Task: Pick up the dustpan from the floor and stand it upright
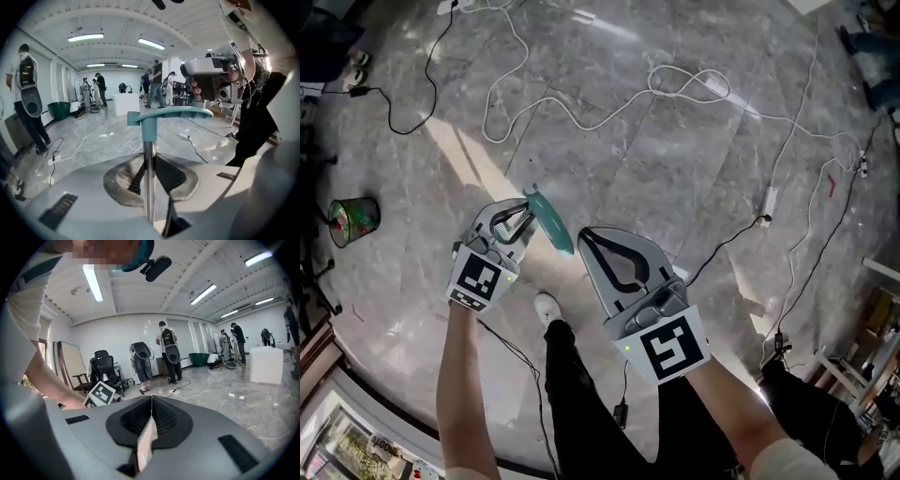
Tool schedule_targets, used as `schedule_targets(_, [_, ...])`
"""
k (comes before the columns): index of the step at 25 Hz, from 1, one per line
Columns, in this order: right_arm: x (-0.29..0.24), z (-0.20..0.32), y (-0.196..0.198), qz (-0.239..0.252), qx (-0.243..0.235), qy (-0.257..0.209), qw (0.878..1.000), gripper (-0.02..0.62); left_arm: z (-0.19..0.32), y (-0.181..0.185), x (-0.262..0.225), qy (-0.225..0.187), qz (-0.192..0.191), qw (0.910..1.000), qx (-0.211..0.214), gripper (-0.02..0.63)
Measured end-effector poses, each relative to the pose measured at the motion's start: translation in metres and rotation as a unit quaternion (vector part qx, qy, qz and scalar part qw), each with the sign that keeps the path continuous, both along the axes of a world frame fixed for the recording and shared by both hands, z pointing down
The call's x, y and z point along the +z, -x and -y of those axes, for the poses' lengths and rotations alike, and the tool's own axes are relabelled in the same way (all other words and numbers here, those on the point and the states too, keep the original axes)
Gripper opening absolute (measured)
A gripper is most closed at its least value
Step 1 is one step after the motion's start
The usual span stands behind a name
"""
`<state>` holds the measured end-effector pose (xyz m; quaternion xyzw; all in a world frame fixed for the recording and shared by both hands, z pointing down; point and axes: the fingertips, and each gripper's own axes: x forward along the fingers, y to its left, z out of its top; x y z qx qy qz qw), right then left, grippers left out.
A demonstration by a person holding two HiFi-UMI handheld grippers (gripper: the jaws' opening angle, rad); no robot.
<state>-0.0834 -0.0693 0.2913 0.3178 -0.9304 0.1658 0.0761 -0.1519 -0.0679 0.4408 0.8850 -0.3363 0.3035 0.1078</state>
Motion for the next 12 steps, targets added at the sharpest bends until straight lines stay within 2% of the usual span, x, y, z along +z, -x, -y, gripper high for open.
schedule_targets(3, [-0.017, -0.037, 0.044, -0.025, -0.008, -0.006, 1.0, 0.018, -0.036, 0.034, -0.023, -0.043, -0.027, 0.9987, 0.006, 0.08])
schedule_targets(6, [-0.029, -0.064, 0.08, -0.025, 0.011, -0.006, 1.0, 0.018, -0.071, 0.06, -0.038, -0.083, -0.041, 0.9956, 0.015, 0.08])
schedule_targets(9, [-0.032, -0.091, 0.113, -0.022, 0.03, 0.005, 0.999, 0.018, -0.1, 0.088, -0.045, -0.112, -0.072, 0.991, -0.001, 0.08])
schedule_targets(12, [-0.031, -0.118, 0.136, -0.044, 0.014, -0.005, 0.999, 0.018, -0.114, 0.112, -0.05, -0.131, -0.091, 0.987, -0.019, 0.08])
